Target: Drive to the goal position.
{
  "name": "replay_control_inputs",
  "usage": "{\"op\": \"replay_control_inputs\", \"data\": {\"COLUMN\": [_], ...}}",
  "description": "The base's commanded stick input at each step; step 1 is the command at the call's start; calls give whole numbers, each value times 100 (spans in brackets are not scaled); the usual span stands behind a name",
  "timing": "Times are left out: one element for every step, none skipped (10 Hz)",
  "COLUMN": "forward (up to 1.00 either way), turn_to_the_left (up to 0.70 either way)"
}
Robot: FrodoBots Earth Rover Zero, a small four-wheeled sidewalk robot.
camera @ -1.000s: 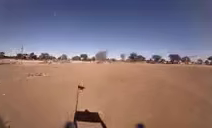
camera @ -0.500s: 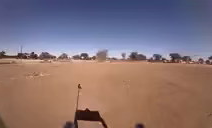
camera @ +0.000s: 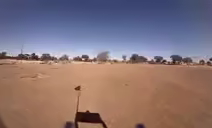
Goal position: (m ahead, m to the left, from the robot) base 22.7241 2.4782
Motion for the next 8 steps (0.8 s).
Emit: {"op": "replay_control_inputs", "data": {"forward": [50,50,50,50,50,50,50,50], "turn_to_the_left": [0,0,0,0,0,0,0,0]}}
